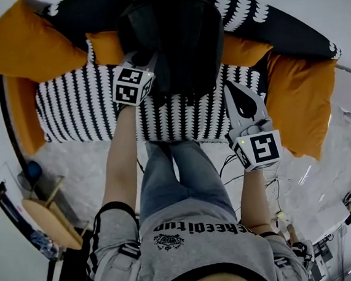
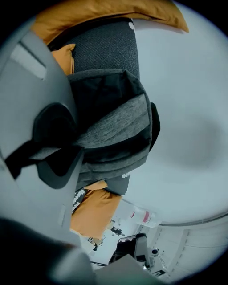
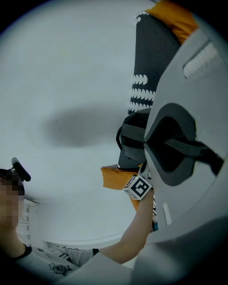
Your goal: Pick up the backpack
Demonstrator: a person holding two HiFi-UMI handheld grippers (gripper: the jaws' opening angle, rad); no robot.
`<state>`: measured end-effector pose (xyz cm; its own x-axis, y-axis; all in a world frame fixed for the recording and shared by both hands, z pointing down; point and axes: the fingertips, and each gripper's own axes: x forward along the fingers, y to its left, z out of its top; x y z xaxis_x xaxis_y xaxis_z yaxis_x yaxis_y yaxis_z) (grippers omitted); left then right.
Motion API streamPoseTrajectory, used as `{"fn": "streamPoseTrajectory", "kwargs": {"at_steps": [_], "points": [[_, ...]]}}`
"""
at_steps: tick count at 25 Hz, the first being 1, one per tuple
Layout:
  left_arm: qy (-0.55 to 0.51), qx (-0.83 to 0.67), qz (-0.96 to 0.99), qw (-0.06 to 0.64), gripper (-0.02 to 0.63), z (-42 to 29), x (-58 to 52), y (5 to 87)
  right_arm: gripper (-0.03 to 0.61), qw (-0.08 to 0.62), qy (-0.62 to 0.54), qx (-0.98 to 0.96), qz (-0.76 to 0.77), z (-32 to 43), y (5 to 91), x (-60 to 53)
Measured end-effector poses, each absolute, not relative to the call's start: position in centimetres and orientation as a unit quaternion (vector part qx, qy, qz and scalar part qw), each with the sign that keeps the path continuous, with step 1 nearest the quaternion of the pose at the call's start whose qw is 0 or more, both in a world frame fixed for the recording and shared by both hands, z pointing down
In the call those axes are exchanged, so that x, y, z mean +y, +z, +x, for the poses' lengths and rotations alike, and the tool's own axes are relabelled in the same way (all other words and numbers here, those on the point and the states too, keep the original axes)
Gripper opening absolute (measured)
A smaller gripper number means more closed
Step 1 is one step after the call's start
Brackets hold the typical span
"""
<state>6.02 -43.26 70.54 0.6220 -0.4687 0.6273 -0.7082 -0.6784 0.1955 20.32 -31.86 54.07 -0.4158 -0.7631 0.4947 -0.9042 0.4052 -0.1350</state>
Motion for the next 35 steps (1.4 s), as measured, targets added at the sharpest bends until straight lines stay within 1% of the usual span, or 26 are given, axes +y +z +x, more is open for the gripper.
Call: {"fn": "streamPoseTrajectory", "kwargs": {"at_steps": [4, 15, 24, 31, 35], "points": [[0.256, -0.330, 0.889, 0.186, 0.044, 5.8, -42.2, 67.3, 0.002, 0.171, 0.190, -0.817, 0.516, 20.3, 53.5, -32.1], [0.164, -0.322, 0.929, 0.083, 0.046, 5.2, -40.9, 54.7, 0.002, 0.151, 0.165, -0.814, 0.536, 19.6, 50.6, -31.9], [0.085, -0.307, 0.943, 0.099, 0.046, 4.8, -37.6, 47.1, 0.002, 0.136, 0.138, -0.808, 0.556, 19.3, 47.3, -30.6], [0.059, -0.271, 0.955, 0.108, 0.044, 5.0, -33.9, 44.0, 0.002, 0.124, 0.110, -0.805, 0.569, 18.6, 44.0, -29.5], [0.053, -0.249, 0.962, 0.100, 0.045, 5.6, -31.1, 42.3, 0.002, 0.118, 0.094, -0.807, 0.571, 17.8, 42.4, -28.8]]}}
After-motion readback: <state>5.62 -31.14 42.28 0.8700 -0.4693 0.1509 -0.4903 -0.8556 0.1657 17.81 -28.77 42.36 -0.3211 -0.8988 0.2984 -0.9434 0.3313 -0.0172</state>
